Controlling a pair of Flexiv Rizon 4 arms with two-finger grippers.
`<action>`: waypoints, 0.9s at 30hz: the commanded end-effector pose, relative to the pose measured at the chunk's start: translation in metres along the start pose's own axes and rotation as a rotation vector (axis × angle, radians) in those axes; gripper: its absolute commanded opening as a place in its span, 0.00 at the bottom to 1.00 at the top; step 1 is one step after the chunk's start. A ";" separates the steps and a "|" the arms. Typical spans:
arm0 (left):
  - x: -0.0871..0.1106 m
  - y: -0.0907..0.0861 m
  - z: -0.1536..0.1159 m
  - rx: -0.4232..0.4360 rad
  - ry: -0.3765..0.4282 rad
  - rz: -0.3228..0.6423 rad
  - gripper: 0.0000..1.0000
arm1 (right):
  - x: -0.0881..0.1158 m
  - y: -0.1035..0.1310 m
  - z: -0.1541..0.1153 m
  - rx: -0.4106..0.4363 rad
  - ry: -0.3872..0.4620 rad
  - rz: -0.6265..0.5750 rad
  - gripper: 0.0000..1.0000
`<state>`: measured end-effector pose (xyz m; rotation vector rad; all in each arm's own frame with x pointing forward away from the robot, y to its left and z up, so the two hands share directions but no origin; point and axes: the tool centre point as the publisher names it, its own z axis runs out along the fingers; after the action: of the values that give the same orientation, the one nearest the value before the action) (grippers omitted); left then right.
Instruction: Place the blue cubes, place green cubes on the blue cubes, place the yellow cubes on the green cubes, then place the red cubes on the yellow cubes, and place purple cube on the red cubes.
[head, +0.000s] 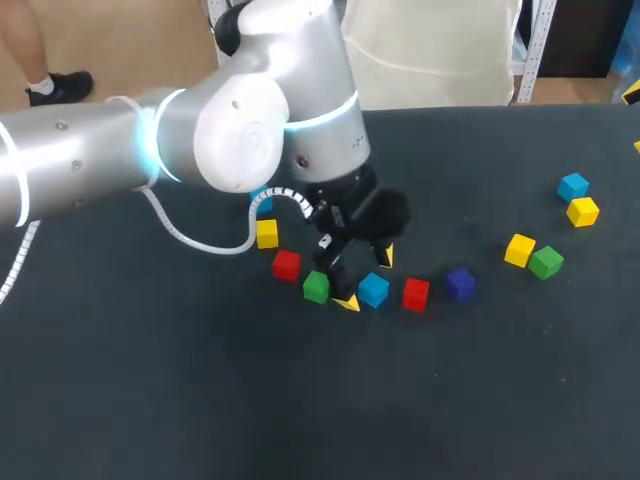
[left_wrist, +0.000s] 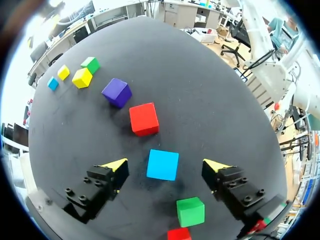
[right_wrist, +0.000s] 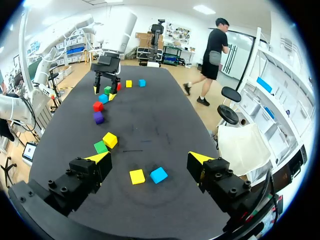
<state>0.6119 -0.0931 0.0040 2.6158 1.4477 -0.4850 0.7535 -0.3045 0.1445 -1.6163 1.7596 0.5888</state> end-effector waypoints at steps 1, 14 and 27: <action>0.004 0.002 0.000 0.002 0.001 -0.001 0.77 | 0.000 0.001 0.000 0.002 0.001 -0.001 1.00; 0.005 0.008 0.006 0.002 -0.007 -0.015 0.28 | 0.000 0.001 0.000 0.002 0.001 -0.001 1.00; 0.010 -0.001 -0.019 -0.130 -0.083 -0.199 0.00 | 0.000 0.001 0.000 0.002 0.001 -0.001 1.00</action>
<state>0.6314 -0.0955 0.0130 2.4061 1.6492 -0.5334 0.7535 -0.3044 0.1445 -1.6163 1.7596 0.5889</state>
